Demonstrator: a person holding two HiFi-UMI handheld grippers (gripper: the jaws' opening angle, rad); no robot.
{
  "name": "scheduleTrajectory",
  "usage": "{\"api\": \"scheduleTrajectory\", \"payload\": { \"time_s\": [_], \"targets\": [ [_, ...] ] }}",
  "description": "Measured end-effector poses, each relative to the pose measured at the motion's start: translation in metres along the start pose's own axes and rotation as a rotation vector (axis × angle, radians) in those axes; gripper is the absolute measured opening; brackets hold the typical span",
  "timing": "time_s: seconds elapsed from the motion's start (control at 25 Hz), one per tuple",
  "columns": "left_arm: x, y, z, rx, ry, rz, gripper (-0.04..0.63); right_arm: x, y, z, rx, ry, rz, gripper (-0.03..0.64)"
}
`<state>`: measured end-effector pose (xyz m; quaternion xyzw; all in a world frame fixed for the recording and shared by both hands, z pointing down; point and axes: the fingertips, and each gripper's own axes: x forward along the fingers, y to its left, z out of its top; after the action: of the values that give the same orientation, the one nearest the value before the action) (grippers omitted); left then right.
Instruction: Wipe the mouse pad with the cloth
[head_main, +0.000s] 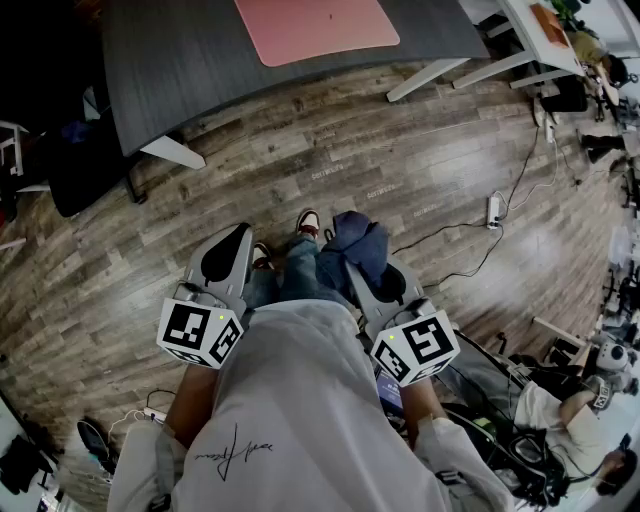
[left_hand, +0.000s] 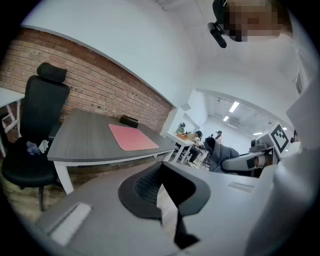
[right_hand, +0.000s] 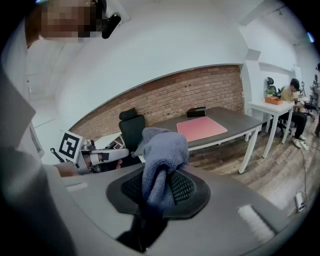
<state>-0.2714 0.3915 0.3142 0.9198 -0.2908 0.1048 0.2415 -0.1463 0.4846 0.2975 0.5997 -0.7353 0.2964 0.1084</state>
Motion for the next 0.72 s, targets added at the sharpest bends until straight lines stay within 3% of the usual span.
{"api": "scheduleTrajectory", "payload": {
  "time_s": [0.36,0.6,0.72],
  "targets": [
    [0.018,-0.042,-0.008,-0.003,0.011,-0.011,0.017,-0.021,-0.02,-0.007,0.019,-0.045,0.051,0.081],
    [0.061,-0.064,0.016,0.026,-0.022,-0.016,0.017,-0.017,-0.064,0.013,0.104,-0.09,0.107,0.087],
    [0.088,-0.078,0.023,0.082,-0.009,-0.03,0.012,-0.017,-0.09,0.029,0.127,-0.128,0.139,0.091]
  ]
}}
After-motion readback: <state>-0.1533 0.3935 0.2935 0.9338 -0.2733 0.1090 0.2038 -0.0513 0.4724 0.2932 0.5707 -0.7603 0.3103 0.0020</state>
